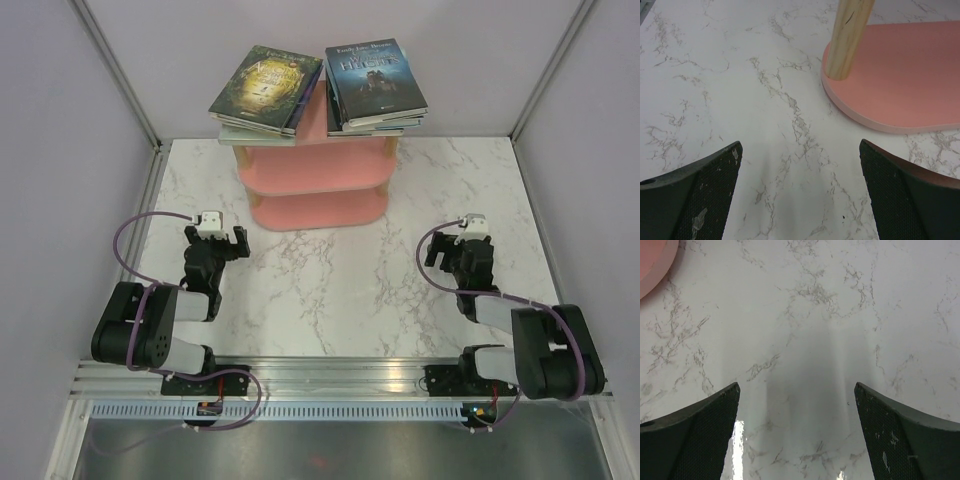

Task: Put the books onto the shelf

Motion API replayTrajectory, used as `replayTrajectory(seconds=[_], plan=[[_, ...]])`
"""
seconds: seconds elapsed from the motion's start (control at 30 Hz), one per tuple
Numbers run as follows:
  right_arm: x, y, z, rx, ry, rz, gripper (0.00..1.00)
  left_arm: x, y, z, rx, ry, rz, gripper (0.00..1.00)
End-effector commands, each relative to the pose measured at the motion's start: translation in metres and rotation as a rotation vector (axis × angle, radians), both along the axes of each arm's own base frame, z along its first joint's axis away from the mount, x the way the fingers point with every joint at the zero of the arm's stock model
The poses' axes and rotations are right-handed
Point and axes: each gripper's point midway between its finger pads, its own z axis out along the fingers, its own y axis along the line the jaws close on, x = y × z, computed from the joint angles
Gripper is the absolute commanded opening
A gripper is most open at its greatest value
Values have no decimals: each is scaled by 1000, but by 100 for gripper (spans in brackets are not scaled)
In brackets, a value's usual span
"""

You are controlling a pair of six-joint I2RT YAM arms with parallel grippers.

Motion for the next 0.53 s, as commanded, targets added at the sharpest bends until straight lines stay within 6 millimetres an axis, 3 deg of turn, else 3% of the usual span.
replayTrajectory(seconds=[0.0, 0.2, 0.4, 0.5], plan=[[45, 2, 49, -10, -187, 0, 98, 6, 8, 19, 46, -78, 27, 100], [66, 0, 40, -21, -136, -16, 98, 7, 8, 18, 48, -76, 25, 100], [63, -4, 54, -85, -237, 4, 98, 8, 7, 17, 44, -66, 16, 100], [56, -3, 51, -86, -310, 13, 98, 7, 7, 18, 44, -73, 18, 100]])
